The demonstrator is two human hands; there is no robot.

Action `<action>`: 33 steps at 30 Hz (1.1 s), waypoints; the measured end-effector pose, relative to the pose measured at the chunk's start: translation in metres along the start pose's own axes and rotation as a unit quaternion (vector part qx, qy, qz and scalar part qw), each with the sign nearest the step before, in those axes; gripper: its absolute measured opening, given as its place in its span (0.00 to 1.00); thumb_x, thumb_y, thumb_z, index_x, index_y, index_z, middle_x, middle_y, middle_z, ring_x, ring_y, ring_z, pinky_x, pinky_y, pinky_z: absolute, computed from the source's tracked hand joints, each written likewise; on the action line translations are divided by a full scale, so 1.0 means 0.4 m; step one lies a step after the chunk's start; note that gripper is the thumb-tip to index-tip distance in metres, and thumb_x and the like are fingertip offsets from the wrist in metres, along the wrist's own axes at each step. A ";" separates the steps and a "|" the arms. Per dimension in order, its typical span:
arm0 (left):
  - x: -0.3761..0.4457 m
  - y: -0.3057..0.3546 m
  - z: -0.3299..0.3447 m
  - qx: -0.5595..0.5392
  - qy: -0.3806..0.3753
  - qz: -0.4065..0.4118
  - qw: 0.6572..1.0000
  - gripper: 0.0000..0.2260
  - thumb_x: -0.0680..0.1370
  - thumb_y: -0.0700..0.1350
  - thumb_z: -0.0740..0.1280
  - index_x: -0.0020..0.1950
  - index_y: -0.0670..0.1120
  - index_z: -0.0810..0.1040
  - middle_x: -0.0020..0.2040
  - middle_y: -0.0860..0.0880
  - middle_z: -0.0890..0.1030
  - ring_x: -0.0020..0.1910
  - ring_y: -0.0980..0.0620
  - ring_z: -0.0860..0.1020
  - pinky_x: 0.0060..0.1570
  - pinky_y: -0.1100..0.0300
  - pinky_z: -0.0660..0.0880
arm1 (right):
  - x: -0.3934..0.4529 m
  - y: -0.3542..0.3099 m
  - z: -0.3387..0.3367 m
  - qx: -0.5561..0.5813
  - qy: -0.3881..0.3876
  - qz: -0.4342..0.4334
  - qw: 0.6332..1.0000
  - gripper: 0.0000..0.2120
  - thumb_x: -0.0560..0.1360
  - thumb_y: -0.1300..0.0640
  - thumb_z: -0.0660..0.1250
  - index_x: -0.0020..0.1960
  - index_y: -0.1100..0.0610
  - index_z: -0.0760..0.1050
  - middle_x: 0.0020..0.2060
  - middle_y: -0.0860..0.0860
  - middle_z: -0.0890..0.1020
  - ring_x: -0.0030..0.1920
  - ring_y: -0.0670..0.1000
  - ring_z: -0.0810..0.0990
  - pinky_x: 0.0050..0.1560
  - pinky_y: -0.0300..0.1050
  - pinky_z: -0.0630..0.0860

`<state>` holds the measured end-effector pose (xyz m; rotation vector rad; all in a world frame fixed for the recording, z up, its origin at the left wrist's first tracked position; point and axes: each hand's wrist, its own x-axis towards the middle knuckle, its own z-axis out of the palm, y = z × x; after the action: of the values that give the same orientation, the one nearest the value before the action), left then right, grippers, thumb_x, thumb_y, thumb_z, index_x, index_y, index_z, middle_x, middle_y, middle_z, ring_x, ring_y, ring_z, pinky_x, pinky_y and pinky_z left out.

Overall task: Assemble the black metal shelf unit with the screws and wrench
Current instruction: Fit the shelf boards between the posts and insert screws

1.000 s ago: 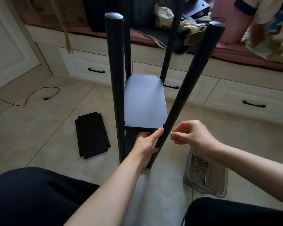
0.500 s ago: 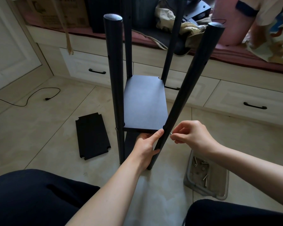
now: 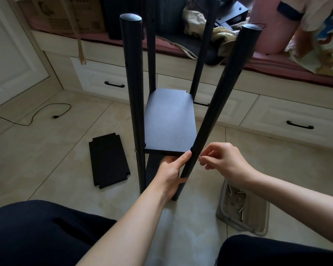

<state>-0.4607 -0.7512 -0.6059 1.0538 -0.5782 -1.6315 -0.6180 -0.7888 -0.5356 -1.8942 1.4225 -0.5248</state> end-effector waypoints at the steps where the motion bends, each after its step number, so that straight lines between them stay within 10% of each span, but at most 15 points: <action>1: -0.001 0.001 0.001 0.007 0.003 -0.001 1.000 0.19 0.70 0.53 0.73 0.57 0.46 0.83 0.53 0.50 0.86 0.50 0.58 0.84 0.36 0.55 0.80 | 0.000 0.000 0.000 -0.001 0.001 -0.001 1.000 0.03 0.74 0.59 0.73 0.42 0.56 0.80 0.34 0.50 0.85 0.35 0.47 0.84 0.46 0.50 0.83; 8: 0.002 0.006 0.002 0.049 0.032 0.000 0.998 0.26 0.68 0.61 0.74 0.60 0.47 0.82 0.57 0.51 0.85 0.62 0.55 0.79 0.58 0.40 0.70 | 0.003 -0.002 -0.001 -0.002 0.015 0.002 1.000 0.04 0.71 0.60 0.76 0.41 0.56 0.81 0.33 0.51 0.85 0.34 0.46 0.84 0.45 0.50 0.83; 33: -0.021 0.056 0.013 0.004 -0.004 0.018 1.000 0.19 0.72 0.55 0.71 0.59 0.49 0.82 0.56 0.51 0.85 0.56 0.56 0.83 0.48 0.47 0.74 | 0.018 -0.025 -0.003 0.054 0.032 -0.040 0.997 0.05 0.71 0.60 0.76 0.40 0.56 0.80 0.33 0.51 0.85 0.34 0.49 0.84 0.45 0.55 0.83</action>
<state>-0.4532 -0.7514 -0.5827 1.0374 -0.6076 -1.6035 -0.6099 -0.7945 -0.5282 -1.8677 1.3358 -0.6922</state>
